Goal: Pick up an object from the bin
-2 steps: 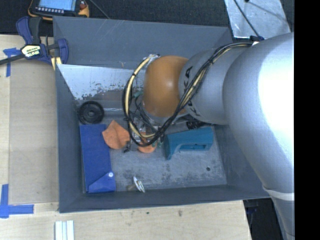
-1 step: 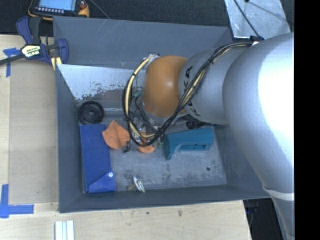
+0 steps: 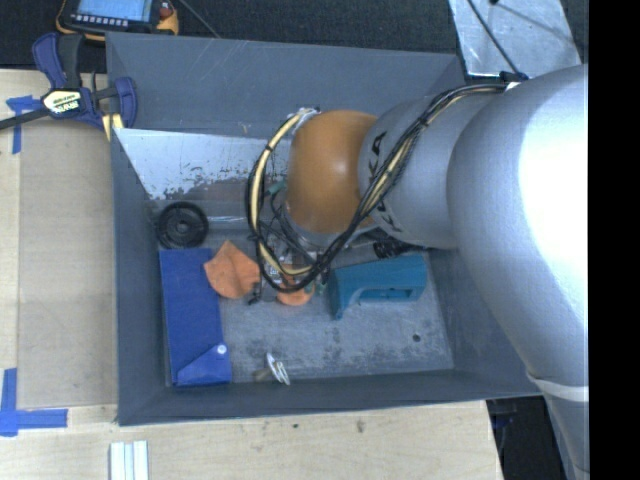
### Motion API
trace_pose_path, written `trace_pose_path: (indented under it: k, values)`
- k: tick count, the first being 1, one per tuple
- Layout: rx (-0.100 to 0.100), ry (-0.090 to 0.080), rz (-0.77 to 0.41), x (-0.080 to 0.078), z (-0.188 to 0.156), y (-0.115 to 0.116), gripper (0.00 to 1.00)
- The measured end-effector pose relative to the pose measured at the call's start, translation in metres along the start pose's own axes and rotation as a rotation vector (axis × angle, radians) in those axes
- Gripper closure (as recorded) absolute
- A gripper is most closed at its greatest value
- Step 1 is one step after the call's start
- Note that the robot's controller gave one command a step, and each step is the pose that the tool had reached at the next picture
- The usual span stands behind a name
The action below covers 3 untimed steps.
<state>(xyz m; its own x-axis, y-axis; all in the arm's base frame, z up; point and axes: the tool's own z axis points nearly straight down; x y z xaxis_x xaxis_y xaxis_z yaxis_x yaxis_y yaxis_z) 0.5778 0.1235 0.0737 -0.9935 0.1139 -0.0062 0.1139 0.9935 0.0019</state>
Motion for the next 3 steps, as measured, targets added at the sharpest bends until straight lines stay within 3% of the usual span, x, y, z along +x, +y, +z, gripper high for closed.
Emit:
trace_pose_path:
  k: [2,3]
  values:
    - [0.002,0.009,0.001,0.001,-0.032,-0.001,1.00]
    - [0.001,0.003,0.000,0.000,-0.050,0.000,1.00]
